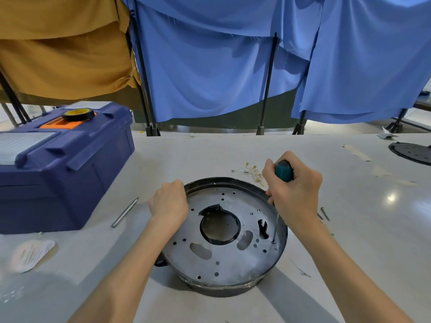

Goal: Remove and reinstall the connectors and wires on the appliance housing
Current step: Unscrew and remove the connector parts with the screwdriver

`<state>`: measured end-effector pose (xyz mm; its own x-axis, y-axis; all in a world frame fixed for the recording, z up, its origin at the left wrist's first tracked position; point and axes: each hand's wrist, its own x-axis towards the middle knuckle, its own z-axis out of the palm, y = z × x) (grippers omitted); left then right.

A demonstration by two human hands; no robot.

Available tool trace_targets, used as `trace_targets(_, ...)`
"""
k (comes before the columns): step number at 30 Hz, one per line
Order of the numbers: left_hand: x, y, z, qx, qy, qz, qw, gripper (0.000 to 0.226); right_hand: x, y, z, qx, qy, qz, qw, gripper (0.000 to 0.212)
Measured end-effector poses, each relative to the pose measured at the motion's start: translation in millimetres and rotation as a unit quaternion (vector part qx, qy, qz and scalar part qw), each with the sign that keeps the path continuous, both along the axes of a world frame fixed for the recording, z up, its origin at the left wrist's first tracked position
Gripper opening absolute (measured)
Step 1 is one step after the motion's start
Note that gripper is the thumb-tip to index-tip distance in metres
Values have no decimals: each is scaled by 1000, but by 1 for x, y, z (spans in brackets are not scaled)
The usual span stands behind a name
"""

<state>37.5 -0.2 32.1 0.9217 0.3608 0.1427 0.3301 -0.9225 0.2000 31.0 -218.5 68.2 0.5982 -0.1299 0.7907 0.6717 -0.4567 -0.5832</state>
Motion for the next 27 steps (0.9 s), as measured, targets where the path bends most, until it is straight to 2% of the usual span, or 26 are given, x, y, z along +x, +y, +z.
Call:
trace_targets(4, -10, -11, 13, 46, 25, 2, 999, 13, -1, -3, 1, 19, 16, 0, 1000, 33)
trace_targets(6, -8, -19, 16, 101, -26, -51, 993, 36, -1, -4, 1, 21, 18, -2, 1000, 33)
trace_targets(7, -7, -25, 18, 86, -73, -114, 987, 44, -1, -4, 1, 20, 16, -2, 1000, 33)
trace_targets(8, -7, -33, 20, 13, -105, -194, 975, 46, -1, -4, 1, 19, 12, -3, 1000, 33)
trace_targets(9, -10, -44, 25, -108, -107, -273, 950, 43, -1, -4, 0, 19, 9, -6, 1000, 33)
trace_targets(11, -20, -67, 33, -336, -32, -383, 860, 34, -1, -3, 0, 17, 2, -15, 1000, 34)
trace_targets(13, -26, -89, 33, -428, 25, -423, 798, 30, -1, -4, 1, 17, -7, -25, 1000, 35)
trace_targets(17, -25, -108, 25, -545, 34, -396, 738, 28, -3, -9, 2, 24, -9, -16, 1000, 45)
trace_targets(20, -26, -108, 21, -595, 32, -387, 703, 18, -4, -8, 2, 28, 39, 9, 999, 53)
trace_targets(24, -28, -107, 17, -594, 35, -390, 702, 22, -8, -8, 3, 23, 70, 38, 997, 54)
trace_targets(27, -28, -107, 16, -596, 48, -389, 701, 19, -6, -18, 14, 61, 95, 176, 978, 47)
